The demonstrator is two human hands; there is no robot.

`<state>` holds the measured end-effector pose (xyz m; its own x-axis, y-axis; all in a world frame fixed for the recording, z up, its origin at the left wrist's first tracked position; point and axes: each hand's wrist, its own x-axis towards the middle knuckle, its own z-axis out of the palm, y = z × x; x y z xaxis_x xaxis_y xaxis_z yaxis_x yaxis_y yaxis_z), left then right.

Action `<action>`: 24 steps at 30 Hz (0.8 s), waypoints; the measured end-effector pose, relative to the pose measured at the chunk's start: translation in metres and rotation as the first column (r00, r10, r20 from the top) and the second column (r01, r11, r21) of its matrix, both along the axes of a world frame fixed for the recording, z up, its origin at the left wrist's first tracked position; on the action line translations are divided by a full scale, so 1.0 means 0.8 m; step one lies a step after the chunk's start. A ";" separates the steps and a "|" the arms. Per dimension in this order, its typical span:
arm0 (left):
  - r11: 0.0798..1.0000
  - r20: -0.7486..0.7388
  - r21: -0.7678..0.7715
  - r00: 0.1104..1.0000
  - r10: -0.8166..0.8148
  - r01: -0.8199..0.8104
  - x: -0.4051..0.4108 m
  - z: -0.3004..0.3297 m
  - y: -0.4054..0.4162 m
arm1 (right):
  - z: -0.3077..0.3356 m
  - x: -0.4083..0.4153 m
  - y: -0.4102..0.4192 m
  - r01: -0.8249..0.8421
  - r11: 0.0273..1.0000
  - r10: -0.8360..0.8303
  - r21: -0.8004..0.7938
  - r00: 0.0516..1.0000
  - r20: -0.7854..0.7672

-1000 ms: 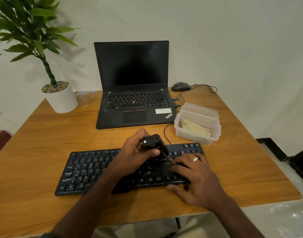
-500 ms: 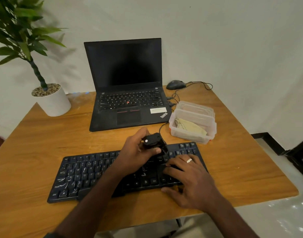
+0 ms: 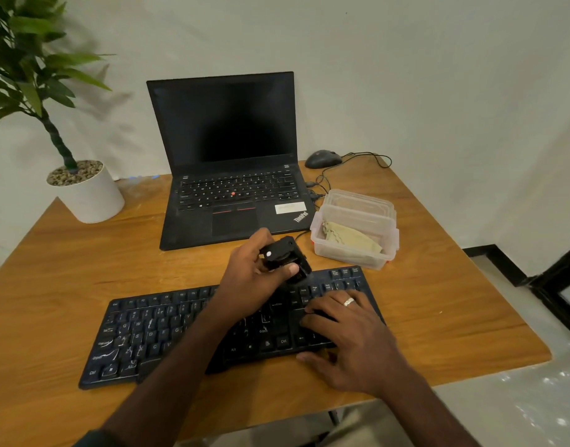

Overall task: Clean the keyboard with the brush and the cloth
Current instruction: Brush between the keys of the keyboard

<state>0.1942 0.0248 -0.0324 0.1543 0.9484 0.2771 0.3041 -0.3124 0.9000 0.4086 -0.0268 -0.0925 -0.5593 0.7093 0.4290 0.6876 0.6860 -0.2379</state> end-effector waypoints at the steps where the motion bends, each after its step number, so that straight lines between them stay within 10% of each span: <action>1: 0.999 0.038 -0.018 0.999 -0.030 0.031 0.005 -0.001 -0.002 | 0.000 0.000 0.000 0.001 1.000 -0.001 -0.002 1.000 0.000; 8: 0.991 -0.199 0.134 0.980 0.003 0.025 0.026 -0.001 0.003 | 0.001 0.002 0.000 0.001 1.000 -0.001 0.000 1.000 0.006; 13: 0.999 -0.014 0.023 0.999 -0.039 0.040 0.019 0.004 -0.001 | 0.000 0.000 -0.001 0.001 1.000 -0.001 0.000 1.000 0.011; 19: 0.993 -0.277 0.118 0.959 0.053 -0.021 -0.006 0.010 0.005 | 0.002 0.001 -0.001 0.004 1.000 -0.004 -0.008 1.000 0.021; 24: 1.000 -0.055 0.023 0.998 -0.006 0.007 -0.011 0.010 0.000 | 0.003 0.000 -0.001 0.003 1.000 -0.003 0.006 1.000 0.015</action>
